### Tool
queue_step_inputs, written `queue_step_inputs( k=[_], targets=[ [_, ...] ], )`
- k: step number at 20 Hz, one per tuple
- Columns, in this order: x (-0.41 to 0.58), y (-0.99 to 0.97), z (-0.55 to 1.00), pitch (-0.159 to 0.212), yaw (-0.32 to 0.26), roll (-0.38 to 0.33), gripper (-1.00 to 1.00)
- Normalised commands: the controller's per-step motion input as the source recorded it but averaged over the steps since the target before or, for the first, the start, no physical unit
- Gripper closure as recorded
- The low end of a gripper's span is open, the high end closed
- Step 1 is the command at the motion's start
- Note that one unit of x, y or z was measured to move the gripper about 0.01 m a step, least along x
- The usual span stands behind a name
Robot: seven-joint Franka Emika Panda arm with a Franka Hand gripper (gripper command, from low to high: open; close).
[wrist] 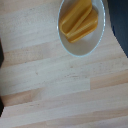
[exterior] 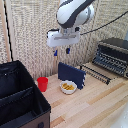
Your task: With care, position your gripper close to the oven tray handle. Make sure to grip the handle tightly. Delicately and attentively pull the tray out from the oven.
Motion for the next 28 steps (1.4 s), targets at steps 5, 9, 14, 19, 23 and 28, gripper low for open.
queue_step_inputs(
  k=[5,9,14,19,23,28],
  targets=[
    [0.156,-0.33,0.0,0.029,-0.077,-0.351,-1.0],
    [0.171,-0.43,0.0,0.013,-0.051,-0.375,-1.0],
    [0.141,-0.44,0.0,0.001,-0.014,-0.375,-1.0],
    [0.025,-0.44,-0.06,0.008,0.074,-0.305,-1.0],
    [0.0,-0.31,-0.01,0.058,0.188,-0.218,-1.0],
    [0.0,-0.21,0.0,0.049,0.233,-0.2,-1.0]
  ],
)
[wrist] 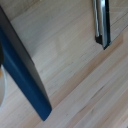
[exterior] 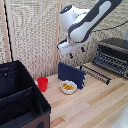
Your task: With care, position your gripper close to the oven tray handle. Make sure to grip the handle tightly. Delicately and attentively pull the tray out from the oven.
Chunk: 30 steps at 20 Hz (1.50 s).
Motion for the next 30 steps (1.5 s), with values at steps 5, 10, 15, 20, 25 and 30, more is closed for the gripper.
queue_step_inputs(
  k=[5,10,15,20,25,30],
  targets=[
    [0.0,-0.24,-0.02,0.018,0.202,-0.241,-1.0],
    [0.0,-0.24,-0.05,0.0,0.176,-0.281,-1.0],
    [0.0,-0.29,-0.08,0.005,0.169,-0.278,-1.0],
    [0.0,-0.42,-0.11,0.028,0.136,-0.263,-1.0],
    [0.0,-0.5,-0.02,0.008,0.108,-0.254,-1.0],
    [0.0,-0.5,-0.03,0.009,0.113,-0.246,-1.0]
  ],
)
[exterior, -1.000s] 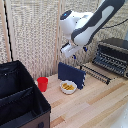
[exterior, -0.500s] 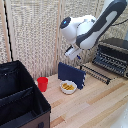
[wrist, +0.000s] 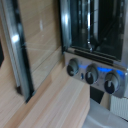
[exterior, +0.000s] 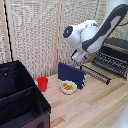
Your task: With care, position your gripper close to the oven tray handle. Make sure to grip the handle tightly. Delicately and attentively pull the tray out from the oven.
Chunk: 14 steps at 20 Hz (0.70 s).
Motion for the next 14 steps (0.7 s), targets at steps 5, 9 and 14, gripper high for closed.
queue_step_inputs(
  k=[5,9,14],
  targets=[
    [0.069,-0.48,-0.18,0.047,0.15,-0.205,-1.0],
    [0.029,-0.47,-0.17,0.054,0.142,-0.222,-1.0],
    [-0.003,-0.53,-0.13,0.017,0.104,-0.257,-1.0]
  ],
)
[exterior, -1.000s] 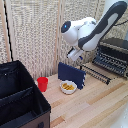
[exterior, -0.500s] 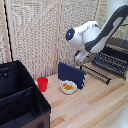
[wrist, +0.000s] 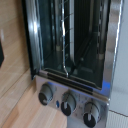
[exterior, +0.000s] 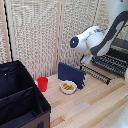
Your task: With care, position your gripper close to the oven tray handle. Make sure to grip the handle tightly. Delicately and attentively pull the tray out from the oven.
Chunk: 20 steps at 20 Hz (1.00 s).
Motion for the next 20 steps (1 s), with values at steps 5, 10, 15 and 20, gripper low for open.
queue_step_inputs(
  k=[5,10,15,20],
  targets=[
    [0.0,-0.63,-0.21,0.005,0.063,-0.243,-1.0],
    [0.0,-0.6,-0.3,0.0,0.0,-0.159,-1.0],
    [0.021,-0.61,-0.07,-0.011,-0.062,-0.018,-1.0],
    [0.119,-0.58,0.12,-0.012,-0.082,0.059,-1.0]
  ],
)
